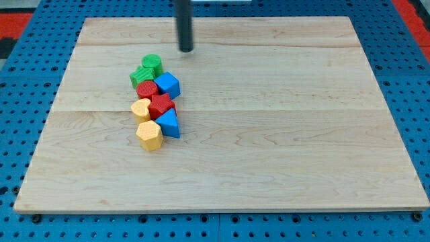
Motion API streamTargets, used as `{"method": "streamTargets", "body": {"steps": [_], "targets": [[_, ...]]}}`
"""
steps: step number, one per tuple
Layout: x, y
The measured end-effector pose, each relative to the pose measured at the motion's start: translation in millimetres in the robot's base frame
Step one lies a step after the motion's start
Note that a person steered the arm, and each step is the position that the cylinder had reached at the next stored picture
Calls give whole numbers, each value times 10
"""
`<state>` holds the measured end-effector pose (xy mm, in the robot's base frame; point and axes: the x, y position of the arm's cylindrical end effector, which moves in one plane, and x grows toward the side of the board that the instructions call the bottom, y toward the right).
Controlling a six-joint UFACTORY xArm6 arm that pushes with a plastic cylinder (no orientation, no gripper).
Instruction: Move the green circle top left of the green star
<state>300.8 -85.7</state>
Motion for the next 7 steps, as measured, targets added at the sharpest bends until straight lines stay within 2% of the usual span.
{"method": "streamTargets", "body": {"steps": [3,7], "targets": [[367,-1125],[1012,-1529]]}}
